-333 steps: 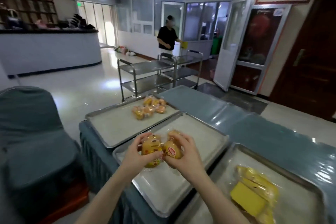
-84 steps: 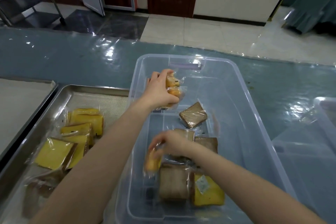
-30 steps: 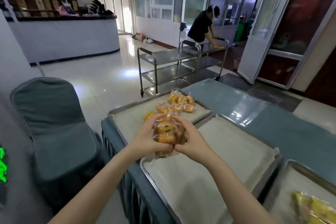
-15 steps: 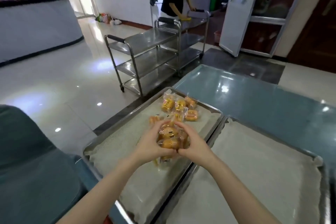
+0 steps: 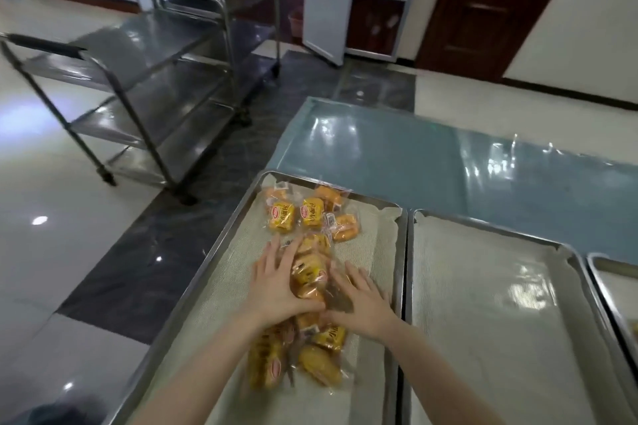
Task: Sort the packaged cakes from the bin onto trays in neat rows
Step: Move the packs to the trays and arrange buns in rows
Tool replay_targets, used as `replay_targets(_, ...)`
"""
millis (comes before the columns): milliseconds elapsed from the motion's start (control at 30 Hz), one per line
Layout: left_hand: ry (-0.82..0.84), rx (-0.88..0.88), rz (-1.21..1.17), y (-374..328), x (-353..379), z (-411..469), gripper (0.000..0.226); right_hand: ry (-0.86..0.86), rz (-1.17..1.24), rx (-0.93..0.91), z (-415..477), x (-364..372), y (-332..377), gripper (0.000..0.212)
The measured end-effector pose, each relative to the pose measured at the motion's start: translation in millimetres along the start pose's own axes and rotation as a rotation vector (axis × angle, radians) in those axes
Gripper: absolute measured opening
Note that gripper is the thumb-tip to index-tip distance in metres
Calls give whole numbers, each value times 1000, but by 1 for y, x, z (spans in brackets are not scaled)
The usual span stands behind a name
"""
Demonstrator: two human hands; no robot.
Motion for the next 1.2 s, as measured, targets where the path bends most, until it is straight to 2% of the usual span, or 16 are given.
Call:
replay_targets(100, 9, -23, 126, 14, -6, 12, 138, -12, -58, 34, 3, 3, 5, 103)
replay_targets(200, 95, -105, 171, 30, -9, 15, 147, -26, -33, 50, 1, -1, 10, 107)
replay_targets(300, 161, -138, 205, 38, -16, 9, 151, -70, -36, 70, -13, -11, 15, 102)
replay_targets(367, 109, -114, 193, 30, -30, 1, 149, -137, -41, 74, -28, -22, 17, 95)
replay_targets(467, -70, 24, 205, -5, -50, -15, 135, -248, -55, 81, -62, -40, 9, 81)
replay_targets(600, -185, 235, 212, -82, -46, -59, 86, -413, -45, 106, -128, -66, -19, 61)
replay_targets(667, -168, 351, 209, -127, -31, -84, 62, -465, -21, 125, -173, -78, -35, 50)
replay_targets(767, -102, 504, 243, -202, 4, -121, 39, -509, 38, 225, -256, -89, -72, 34)
replay_targets(933, -61, 726, 328, -342, 77, -194, 29, -588, -68, 412, -422, -103, -137, 24)
replay_targets(1100, -21, 971, 324, -478, 158, -291, 24, -792, -85, 647, -594, -121, -201, 21)
replay_targets(1200, 18, 1078, 334, -550, 198, -340, 25, -853, -121, 753, -675, -133, -223, 18)
Point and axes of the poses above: each hand's wrist, its own z-axis towards the middle knuckle, its own x-axis out of the palm, y = z × x, the point moved 9 cm from there along z, towards the middle knuckle, and after that the axes turned 10 degrees about -x, right-handed, at the moved point
